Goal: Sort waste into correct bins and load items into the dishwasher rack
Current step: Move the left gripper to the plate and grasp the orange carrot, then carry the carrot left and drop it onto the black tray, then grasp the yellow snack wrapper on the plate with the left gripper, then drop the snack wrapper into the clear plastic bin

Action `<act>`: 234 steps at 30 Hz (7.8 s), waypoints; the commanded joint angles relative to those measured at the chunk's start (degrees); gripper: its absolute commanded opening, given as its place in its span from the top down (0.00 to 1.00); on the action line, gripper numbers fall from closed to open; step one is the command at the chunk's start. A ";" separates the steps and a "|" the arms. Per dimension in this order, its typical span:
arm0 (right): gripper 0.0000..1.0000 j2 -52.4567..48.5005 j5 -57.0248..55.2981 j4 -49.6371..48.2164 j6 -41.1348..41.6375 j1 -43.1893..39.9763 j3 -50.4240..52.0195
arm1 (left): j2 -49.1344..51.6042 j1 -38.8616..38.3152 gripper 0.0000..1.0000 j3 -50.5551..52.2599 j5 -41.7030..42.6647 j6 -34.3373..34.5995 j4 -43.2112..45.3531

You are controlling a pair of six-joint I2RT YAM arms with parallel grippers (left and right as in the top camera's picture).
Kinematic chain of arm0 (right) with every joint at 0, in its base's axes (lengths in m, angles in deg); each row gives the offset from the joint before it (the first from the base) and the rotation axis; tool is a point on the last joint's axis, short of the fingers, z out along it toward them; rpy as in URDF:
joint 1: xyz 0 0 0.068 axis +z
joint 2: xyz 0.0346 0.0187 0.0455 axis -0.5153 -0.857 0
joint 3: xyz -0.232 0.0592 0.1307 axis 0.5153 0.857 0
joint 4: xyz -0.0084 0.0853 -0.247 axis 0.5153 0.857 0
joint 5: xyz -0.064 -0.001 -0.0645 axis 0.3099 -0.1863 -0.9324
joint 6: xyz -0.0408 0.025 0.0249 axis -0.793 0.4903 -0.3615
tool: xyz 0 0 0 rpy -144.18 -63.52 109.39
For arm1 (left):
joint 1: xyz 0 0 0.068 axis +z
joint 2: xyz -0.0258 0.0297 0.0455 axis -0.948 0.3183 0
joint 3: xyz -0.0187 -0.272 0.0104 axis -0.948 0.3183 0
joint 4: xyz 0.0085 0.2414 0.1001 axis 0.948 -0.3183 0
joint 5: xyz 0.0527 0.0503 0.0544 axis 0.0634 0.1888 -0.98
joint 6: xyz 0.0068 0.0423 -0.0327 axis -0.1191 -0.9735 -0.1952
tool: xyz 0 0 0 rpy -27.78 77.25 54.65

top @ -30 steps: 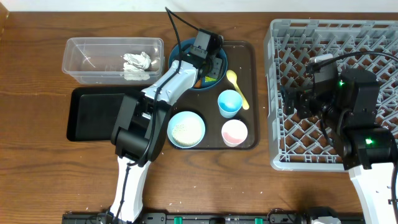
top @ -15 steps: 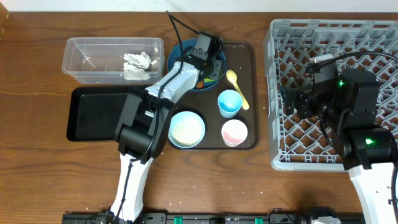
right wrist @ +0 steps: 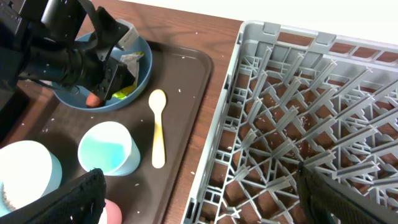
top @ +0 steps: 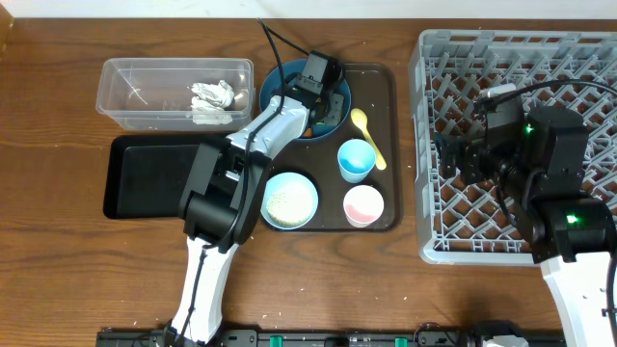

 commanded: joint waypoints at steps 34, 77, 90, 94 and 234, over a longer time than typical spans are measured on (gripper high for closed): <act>0.04 0.11 0.46 0.02 -0.11 -0.37 -1.14 | -10.71 2.80 0.60 -0.66 -5.40 7.85 -18.18; 0.04 0.11 0.44 0.09 -0.11 -0.37 -1.14 | -25.00 4.98 0.93 -0.83 -5.90 7.89 -31.80; 0.03 0.11 0.44 0.04 -0.11 -0.37 -1.14 | -29.29 23.96 0.94 1.79 -17.27 26.18 -56.61; 0.03 0.11 0.44 0.04 -0.11 -0.37 -1.14 | -29.27 28.74 0.94 5.70 -17.25 34.88 -55.15; 0.01 0.11 0.44 0.02 0.94 -0.37 -1.14 | -7.82 26.10 0.41 -12.24 -21.14 42.73 -28.59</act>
